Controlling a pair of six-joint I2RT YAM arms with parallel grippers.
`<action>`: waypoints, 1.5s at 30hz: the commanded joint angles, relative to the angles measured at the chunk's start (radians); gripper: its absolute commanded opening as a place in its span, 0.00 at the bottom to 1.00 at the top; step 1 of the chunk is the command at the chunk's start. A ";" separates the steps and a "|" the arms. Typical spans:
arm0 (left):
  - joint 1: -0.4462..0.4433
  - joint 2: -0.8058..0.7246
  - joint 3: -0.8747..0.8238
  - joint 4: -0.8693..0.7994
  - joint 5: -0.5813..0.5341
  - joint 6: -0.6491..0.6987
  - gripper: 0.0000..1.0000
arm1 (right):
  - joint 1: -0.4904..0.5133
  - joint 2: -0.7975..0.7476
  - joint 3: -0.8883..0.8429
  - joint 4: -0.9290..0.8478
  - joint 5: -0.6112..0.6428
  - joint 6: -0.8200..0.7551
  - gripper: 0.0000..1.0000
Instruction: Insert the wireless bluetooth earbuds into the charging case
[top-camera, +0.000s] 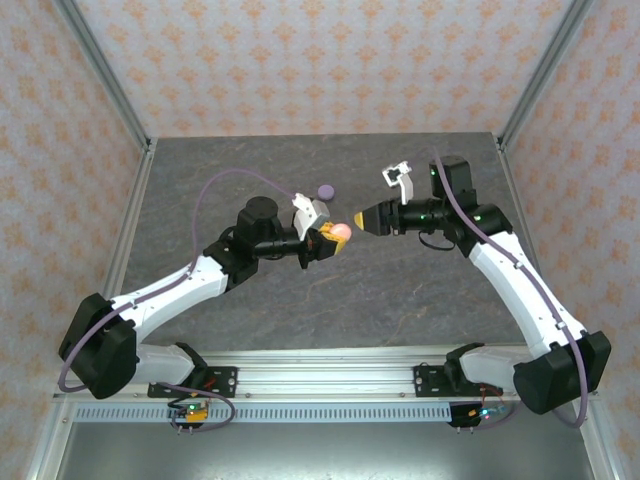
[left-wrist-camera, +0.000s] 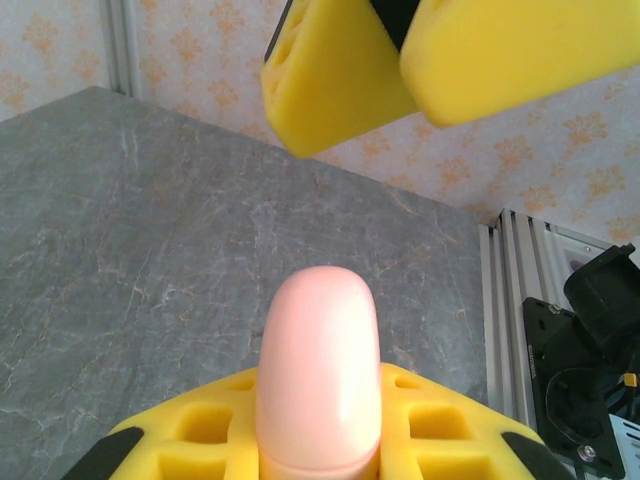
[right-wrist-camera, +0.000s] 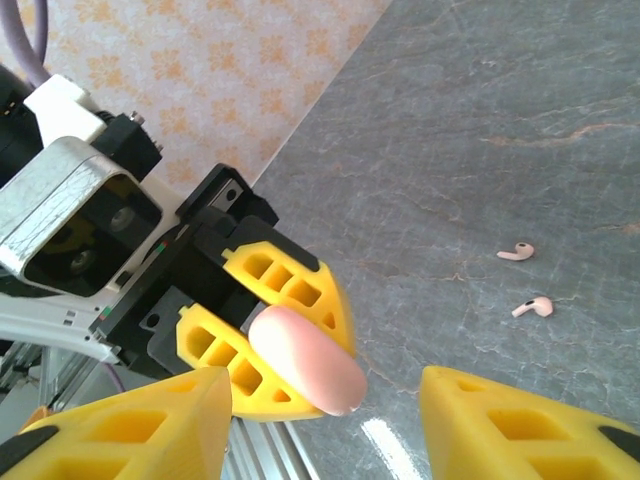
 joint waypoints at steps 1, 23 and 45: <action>-0.004 -0.026 0.015 0.035 0.053 0.036 0.10 | 0.012 -0.013 0.028 -0.029 -0.056 -0.053 0.54; -0.004 0.027 0.159 -0.149 0.182 -0.030 0.12 | 0.089 0.068 0.101 -0.134 -0.051 -0.154 0.49; -0.003 0.035 0.125 -0.004 0.131 -0.183 0.38 | 0.090 0.015 0.065 -0.036 -0.048 -0.094 0.25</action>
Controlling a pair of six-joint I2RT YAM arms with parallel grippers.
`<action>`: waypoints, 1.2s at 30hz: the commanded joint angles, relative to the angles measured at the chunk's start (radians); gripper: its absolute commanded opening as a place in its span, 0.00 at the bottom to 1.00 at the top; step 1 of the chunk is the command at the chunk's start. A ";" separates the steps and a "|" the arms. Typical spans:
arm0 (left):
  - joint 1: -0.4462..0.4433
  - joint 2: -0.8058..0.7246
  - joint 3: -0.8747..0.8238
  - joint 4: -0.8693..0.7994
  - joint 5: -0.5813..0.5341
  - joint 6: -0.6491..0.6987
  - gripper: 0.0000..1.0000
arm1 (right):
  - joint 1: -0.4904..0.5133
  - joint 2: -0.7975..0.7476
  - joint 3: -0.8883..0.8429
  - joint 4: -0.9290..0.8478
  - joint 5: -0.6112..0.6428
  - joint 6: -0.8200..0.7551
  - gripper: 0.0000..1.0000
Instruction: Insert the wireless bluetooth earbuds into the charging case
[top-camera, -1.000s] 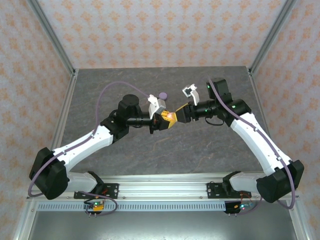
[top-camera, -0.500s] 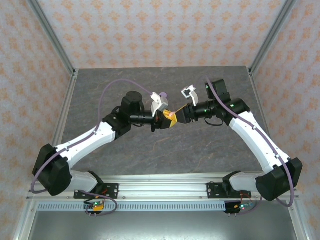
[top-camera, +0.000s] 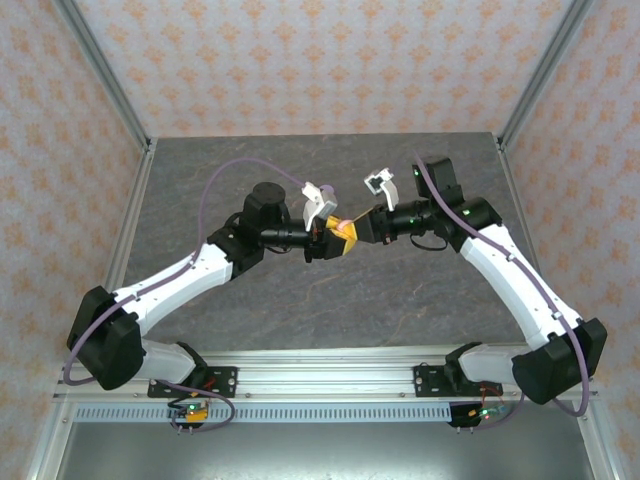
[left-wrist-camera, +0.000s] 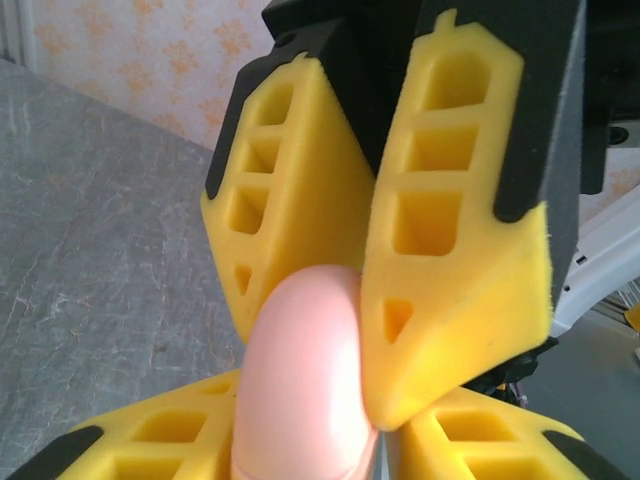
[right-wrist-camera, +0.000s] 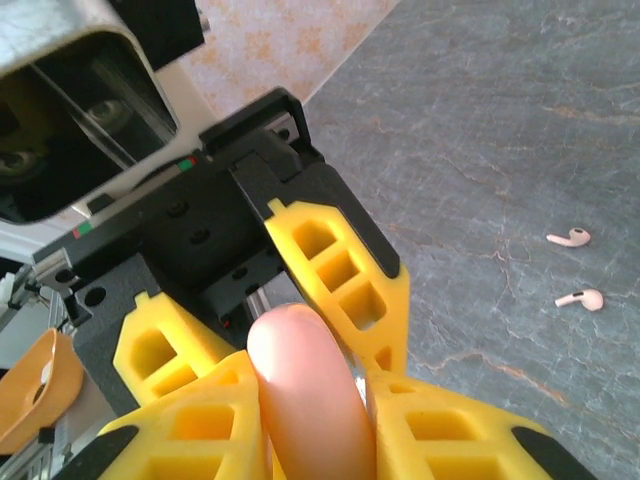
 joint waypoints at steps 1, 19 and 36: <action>-0.001 -0.023 -0.019 0.098 -0.019 -0.051 0.38 | 0.007 -0.037 -0.002 0.063 -0.038 0.031 0.25; 0.008 -0.045 -0.039 0.149 -0.019 -0.081 0.30 | 0.007 -0.030 -0.002 0.057 -0.032 0.035 0.25; 0.005 -0.080 -0.105 0.175 -0.040 0.038 0.10 | 0.007 -0.029 0.008 0.040 0.079 0.042 0.45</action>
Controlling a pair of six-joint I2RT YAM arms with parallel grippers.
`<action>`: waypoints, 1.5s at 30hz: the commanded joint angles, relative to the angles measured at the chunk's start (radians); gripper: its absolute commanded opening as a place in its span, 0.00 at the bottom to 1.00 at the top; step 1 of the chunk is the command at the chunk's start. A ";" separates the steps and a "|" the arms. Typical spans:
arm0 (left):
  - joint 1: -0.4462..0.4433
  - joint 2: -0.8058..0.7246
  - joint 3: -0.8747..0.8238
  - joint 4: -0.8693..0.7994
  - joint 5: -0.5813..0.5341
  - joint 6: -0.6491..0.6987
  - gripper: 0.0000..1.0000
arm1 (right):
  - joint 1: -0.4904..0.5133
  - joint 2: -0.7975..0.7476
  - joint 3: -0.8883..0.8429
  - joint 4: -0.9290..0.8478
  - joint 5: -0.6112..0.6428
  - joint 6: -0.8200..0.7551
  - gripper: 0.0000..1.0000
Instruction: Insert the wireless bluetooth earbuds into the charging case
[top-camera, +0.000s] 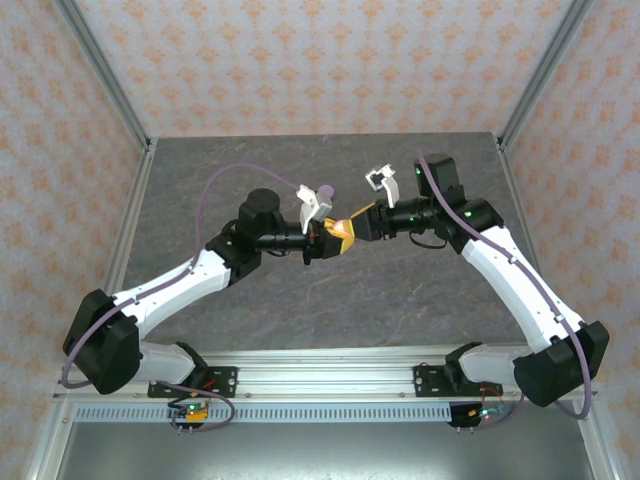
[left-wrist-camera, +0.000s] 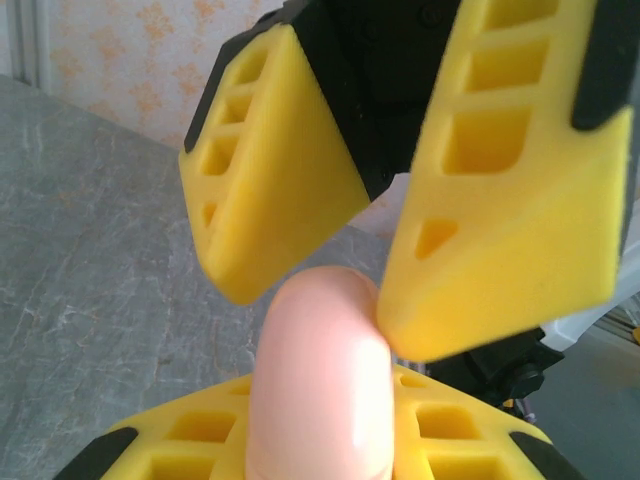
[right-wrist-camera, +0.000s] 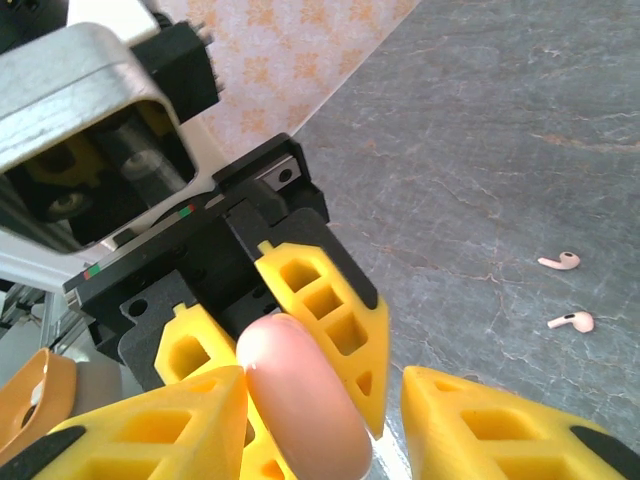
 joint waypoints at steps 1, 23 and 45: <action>0.003 -0.055 -0.030 0.066 -0.023 0.069 0.10 | 0.001 -0.017 0.008 -0.001 0.052 0.008 0.46; -0.005 -0.051 -0.039 0.077 -0.039 0.081 0.09 | 0.002 0.027 0.018 -0.059 -0.001 -0.028 0.51; -0.028 -0.075 -0.067 0.066 -0.061 0.176 0.09 | 0.001 0.061 0.037 -0.036 0.199 0.033 0.52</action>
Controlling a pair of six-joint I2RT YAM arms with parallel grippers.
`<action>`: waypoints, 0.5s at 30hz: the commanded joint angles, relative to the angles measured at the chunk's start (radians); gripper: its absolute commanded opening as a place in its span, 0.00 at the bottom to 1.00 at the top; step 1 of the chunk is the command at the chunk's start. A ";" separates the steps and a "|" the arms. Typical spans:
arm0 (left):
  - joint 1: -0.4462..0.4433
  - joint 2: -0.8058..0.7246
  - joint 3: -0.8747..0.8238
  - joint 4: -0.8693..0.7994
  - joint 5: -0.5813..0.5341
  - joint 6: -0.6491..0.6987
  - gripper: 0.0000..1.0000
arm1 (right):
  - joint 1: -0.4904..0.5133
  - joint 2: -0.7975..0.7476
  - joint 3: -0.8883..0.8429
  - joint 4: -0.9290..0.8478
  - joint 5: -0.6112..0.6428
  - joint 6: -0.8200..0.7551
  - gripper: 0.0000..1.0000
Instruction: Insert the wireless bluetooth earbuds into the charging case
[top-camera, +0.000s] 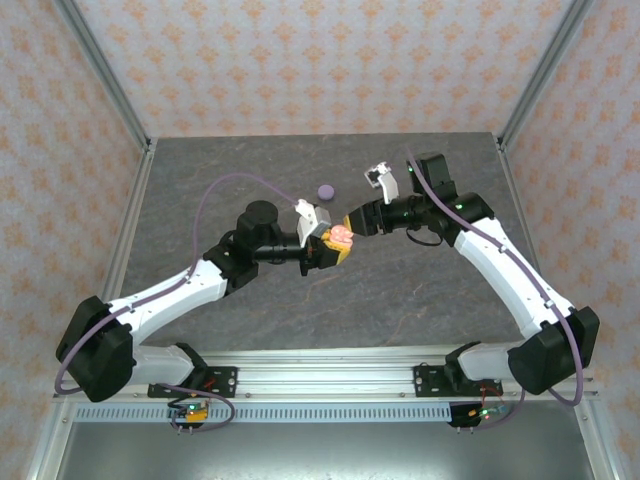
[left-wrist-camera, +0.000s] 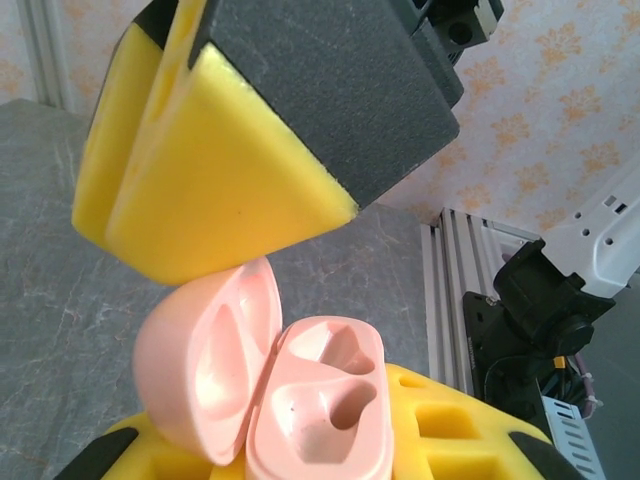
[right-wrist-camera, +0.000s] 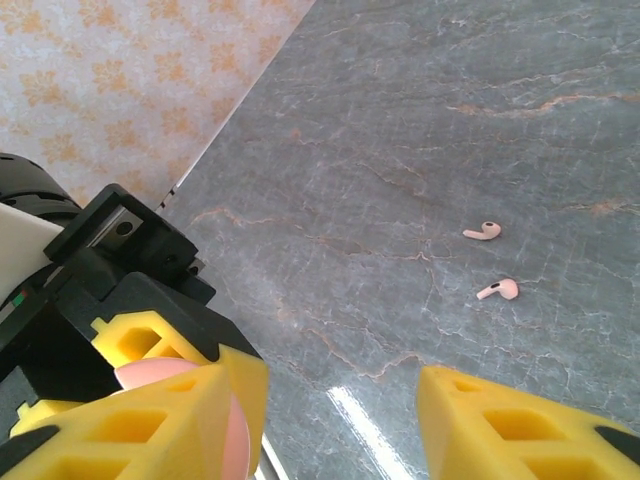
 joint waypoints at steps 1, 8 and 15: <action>-0.001 -0.025 0.010 0.050 -0.016 0.038 0.09 | 0.003 -0.008 0.021 -0.010 0.075 0.016 0.52; -0.001 -0.024 -0.004 0.041 -0.062 0.047 0.09 | 0.003 -0.021 0.022 0.012 0.229 0.071 0.54; -0.002 -0.039 -0.023 0.039 -0.100 0.052 0.09 | 0.003 -0.024 0.023 0.010 0.298 0.085 0.55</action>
